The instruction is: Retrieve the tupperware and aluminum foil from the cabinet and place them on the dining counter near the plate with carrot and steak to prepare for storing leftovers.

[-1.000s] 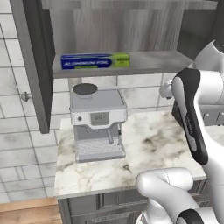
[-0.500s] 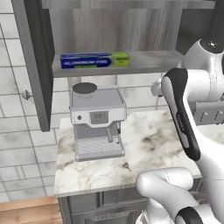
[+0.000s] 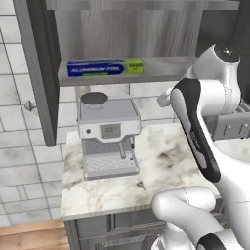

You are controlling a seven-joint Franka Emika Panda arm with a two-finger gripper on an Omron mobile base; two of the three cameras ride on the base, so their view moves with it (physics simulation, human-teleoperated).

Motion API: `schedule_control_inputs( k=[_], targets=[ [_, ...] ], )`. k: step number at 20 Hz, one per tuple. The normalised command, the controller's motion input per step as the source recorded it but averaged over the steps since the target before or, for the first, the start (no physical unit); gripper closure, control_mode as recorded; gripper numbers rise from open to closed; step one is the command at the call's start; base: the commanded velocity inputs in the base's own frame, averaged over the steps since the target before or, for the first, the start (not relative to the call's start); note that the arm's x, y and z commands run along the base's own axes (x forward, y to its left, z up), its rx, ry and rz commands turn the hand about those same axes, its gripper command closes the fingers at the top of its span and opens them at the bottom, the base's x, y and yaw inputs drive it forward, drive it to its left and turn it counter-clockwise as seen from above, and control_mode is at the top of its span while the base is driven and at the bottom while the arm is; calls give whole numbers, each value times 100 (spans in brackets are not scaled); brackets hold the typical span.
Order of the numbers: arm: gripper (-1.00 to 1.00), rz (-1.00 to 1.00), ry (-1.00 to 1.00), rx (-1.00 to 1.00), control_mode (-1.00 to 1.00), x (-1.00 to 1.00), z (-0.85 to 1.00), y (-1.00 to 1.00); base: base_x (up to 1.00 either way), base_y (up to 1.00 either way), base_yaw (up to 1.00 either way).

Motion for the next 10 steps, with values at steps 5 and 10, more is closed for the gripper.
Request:
schedule_control_inputs(
  k=[5, 10],
  targets=[
    [-100, 14, -12, 2, -100, 35, 36, 0, 0, 0, 0],
    [-100, 2, -6, 5, -100, 52, 32, 0, 0, 0, 0]
  ],
)
